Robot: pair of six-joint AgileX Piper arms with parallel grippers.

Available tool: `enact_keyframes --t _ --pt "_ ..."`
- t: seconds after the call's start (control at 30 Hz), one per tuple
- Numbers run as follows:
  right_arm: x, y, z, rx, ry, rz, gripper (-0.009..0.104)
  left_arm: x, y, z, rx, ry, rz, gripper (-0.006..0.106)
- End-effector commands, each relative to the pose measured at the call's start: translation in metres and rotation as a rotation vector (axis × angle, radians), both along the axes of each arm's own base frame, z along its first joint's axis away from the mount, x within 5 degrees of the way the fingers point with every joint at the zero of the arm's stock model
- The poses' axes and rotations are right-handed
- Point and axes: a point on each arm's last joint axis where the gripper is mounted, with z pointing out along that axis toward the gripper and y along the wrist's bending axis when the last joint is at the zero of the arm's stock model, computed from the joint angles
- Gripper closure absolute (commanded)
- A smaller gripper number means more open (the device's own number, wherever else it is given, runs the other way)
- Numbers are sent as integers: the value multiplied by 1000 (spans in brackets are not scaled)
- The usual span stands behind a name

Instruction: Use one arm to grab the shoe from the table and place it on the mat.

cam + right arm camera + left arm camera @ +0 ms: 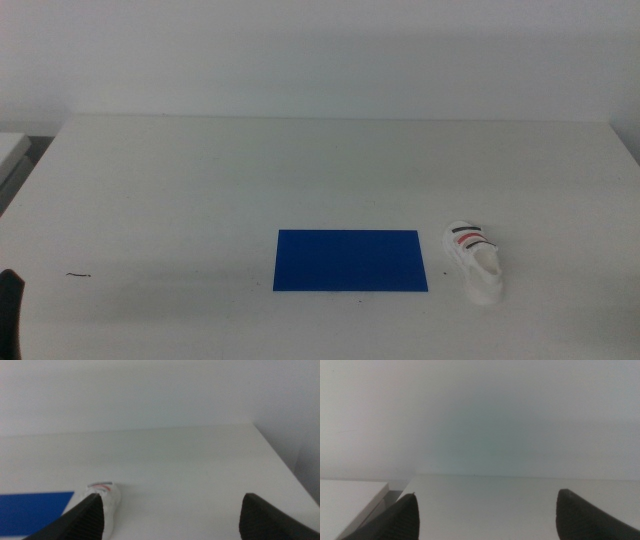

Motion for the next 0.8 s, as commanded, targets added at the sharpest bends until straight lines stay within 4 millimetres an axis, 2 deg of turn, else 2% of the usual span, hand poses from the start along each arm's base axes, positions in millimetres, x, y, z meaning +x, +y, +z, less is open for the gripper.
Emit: enact_keyframes --t 0.0,0.1,0.2,0.3,0.43,0.5,0.6,0.67,0.77 --pt "-1 0 -2 -10 29 0 2 0 0 1 -1 -16 0 7" --pt "-6 0 24 17 92 1 2 0 0 1 -1 -16 0 7" --pt "2 2 56 59 194 8 2 0 0 1 -1 -16 0 7" --pt "22 3 92 55 281 7 2 0 0 1 -1 -16 0 7" --pt "66 5 128 56 475 4 2 0 0 1 -1 -16 0 7" --pt "93 8 134 100 569 -8 2 0 0 1 -1 -16 0 7" --pt "134 20 129 119 797 -11 2 0 0 1 -1 -16 0 7" --pt "162 34 128 106 893 -2 2 0 0 1 -1 -16 0 7" --pt "193 59 124 66 999 21 2 0 0 1 -1 -16 0 7"
